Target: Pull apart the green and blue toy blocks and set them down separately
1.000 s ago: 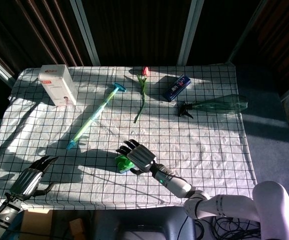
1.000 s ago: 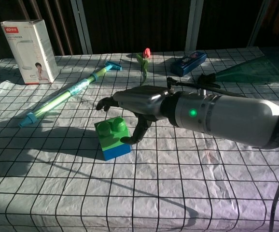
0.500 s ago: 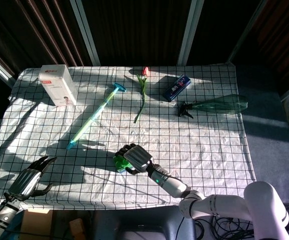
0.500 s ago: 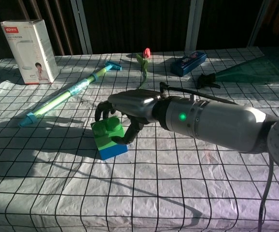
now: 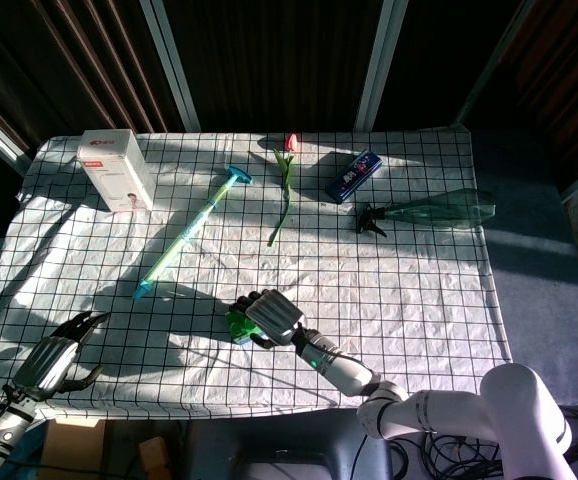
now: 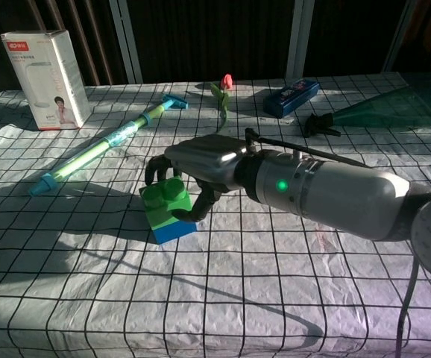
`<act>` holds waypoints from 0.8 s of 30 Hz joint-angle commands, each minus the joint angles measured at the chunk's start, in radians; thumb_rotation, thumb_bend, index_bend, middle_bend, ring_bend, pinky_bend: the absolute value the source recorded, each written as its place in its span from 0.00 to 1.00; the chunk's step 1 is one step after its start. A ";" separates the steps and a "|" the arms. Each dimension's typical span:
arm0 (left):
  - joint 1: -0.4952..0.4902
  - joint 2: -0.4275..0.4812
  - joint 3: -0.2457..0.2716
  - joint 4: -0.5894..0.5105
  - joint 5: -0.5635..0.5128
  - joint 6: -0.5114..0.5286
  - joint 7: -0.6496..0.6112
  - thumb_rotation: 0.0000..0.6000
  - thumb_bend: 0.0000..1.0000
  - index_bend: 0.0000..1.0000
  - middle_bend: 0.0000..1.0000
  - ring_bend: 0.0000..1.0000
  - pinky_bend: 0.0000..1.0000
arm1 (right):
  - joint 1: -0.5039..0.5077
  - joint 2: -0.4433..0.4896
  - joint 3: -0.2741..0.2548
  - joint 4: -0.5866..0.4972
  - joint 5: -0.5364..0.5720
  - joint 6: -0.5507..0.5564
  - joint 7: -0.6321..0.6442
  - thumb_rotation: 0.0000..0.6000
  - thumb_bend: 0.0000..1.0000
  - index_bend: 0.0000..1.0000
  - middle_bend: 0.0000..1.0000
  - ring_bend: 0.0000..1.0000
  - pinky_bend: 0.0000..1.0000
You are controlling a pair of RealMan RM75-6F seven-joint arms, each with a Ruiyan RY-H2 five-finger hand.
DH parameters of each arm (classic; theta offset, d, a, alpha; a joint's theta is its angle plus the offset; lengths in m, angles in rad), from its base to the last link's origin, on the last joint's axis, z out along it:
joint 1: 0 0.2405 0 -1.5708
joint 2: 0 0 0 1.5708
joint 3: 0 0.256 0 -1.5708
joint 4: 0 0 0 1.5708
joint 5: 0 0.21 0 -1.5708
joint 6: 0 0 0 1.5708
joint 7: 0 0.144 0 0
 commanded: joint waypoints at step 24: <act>-0.110 -0.279 -0.031 0.259 0.126 0.187 -1.256 1.00 0.33 0.00 0.00 0.00 0.11 | -0.098 0.193 0.150 -0.335 -0.098 0.262 0.446 1.00 0.41 0.95 0.73 0.63 0.59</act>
